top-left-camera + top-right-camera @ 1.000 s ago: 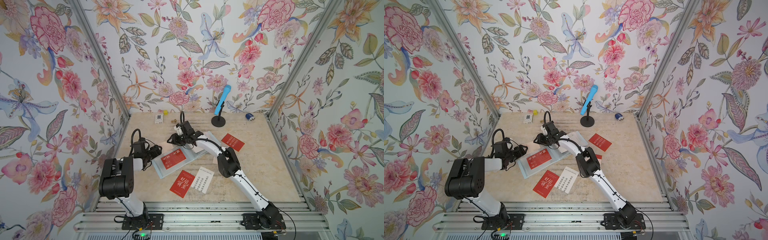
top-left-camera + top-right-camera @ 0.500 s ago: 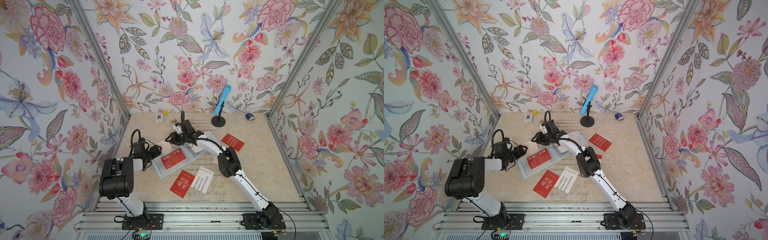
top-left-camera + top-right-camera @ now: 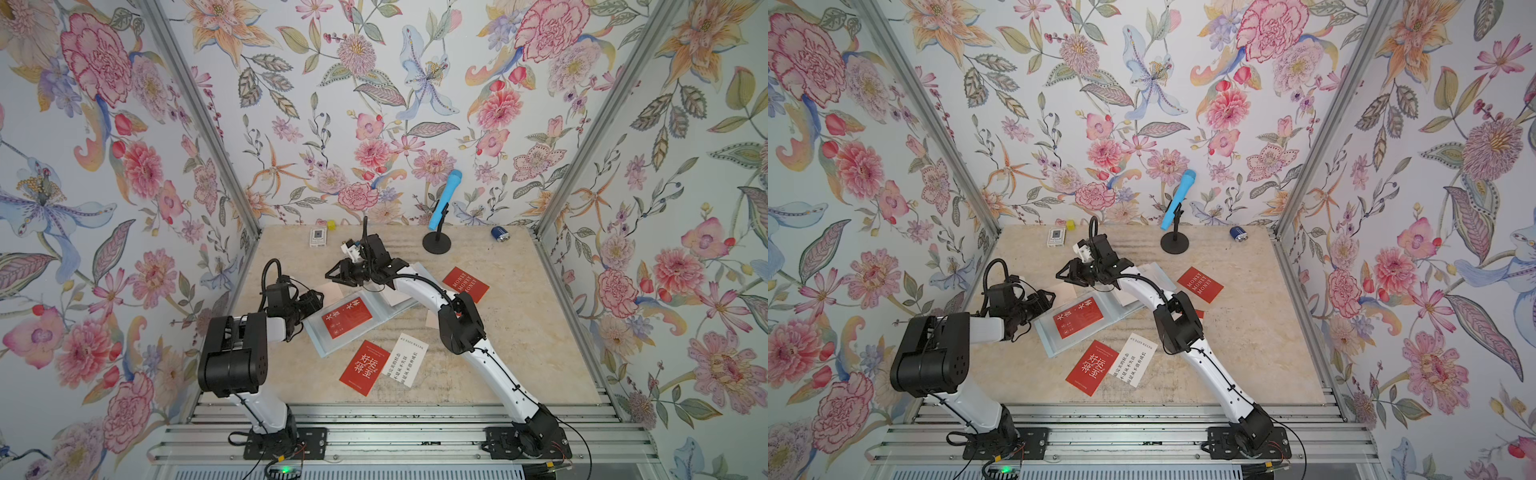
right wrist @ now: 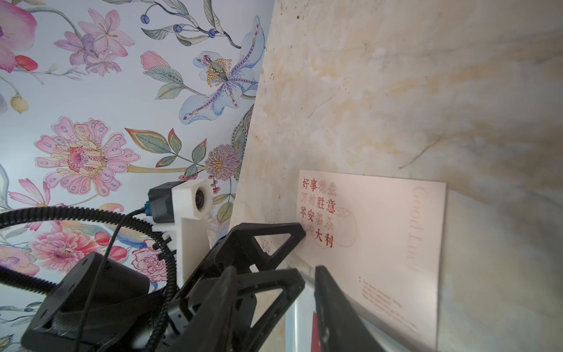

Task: Place the photos into the photo albums
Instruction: Pick up the photo at the center of the board.

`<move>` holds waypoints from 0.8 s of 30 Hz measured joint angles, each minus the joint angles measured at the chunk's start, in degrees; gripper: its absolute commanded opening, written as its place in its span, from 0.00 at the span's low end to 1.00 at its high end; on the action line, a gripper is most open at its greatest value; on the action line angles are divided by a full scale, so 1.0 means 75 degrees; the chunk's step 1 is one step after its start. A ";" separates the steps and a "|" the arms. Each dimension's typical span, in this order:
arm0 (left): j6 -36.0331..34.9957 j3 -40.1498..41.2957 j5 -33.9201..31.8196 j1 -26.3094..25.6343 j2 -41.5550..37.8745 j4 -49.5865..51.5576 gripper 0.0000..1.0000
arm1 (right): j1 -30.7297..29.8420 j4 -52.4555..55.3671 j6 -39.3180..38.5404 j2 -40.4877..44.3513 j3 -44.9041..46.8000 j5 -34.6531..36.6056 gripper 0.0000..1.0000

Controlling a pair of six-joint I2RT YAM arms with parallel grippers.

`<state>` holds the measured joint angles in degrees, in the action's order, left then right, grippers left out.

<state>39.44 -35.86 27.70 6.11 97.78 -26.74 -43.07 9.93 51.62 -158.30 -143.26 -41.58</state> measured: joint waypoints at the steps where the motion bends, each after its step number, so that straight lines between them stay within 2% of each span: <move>1: 0.0000 0.0000 0.0000 0.0000 0.0000 0.0000 0.76 | 0.0003 -0.0006 -0.0026 0.0026 0.0119 0.0003 0.43; 5: 0.0000 0.0000 0.0006 0.0003 0.0000 0.0000 0.76 | 0.0023 0.0052 -0.0303 0.0184 0.0749 0.0303 0.43; 9: -0.0085 -0.0006 0.0000 0.0003 -0.0035 0.0079 0.76 | 0.0085 0.0592 -0.0758 0.0195 0.0831 0.0863 0.44; 13: -0.0361 -0.0146 -0.0187 0.0000 -0.0303 0.0804 0.76 | 0.0152 0.0799 -0.0976 0.0195 0.0831 0.1207 0.45; 20: -0.0947 -0.0493 -0.1008 0.0017 -0.1215 0.1894 0.76 | 0.0047 0.1172 -0.1055 -0.0038 0.0038 0.1614 0.45; 24: -0.1134 -0.0627 -0.1262 0.0050 -0.1160 0.2063 0.76 | -0.0052 0.1189 -0.1055 -0.0038 -0.0061 0.1830 0.45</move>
<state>30.94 -40.56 18.24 6.48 89.08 -11.27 -43.46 18.85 43.70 -158.58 -143.72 -27.86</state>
